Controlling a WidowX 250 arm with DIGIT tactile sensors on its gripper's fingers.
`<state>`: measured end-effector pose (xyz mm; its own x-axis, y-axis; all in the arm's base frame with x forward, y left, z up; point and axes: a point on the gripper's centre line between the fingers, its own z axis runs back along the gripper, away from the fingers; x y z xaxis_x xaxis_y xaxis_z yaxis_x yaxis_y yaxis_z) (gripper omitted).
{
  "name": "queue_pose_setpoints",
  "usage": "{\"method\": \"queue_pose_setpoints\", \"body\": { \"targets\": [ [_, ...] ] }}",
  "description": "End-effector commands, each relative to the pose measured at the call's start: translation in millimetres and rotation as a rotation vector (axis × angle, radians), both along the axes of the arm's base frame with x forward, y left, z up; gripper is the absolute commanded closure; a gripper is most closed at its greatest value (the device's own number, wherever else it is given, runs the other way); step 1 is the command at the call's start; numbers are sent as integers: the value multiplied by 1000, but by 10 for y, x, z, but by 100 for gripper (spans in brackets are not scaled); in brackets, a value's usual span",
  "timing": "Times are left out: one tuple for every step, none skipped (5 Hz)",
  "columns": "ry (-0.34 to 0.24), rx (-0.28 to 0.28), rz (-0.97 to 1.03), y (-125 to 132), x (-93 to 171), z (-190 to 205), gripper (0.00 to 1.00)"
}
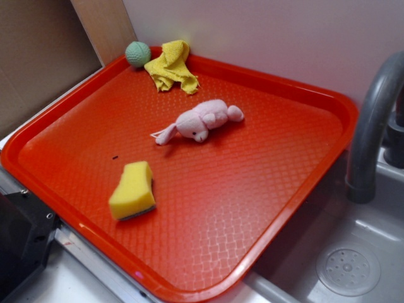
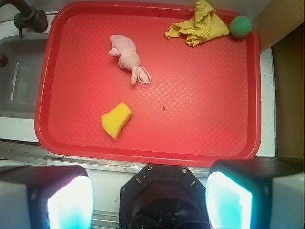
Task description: Grab the pink bunny.
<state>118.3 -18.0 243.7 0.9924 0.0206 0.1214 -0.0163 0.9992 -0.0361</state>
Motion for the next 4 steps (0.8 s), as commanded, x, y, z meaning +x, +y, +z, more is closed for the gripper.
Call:
{"method": "queue_pose_setpoints", "body": {
  "targets": [
    [0,0,0,0,0,0,0],
    [-25,6,-250,-478,478,-399,0],
    [-36,86,-500,-721,858,-761,0],
    [-110,67,-683,-771,1150,-1127,0]
  ]
}}
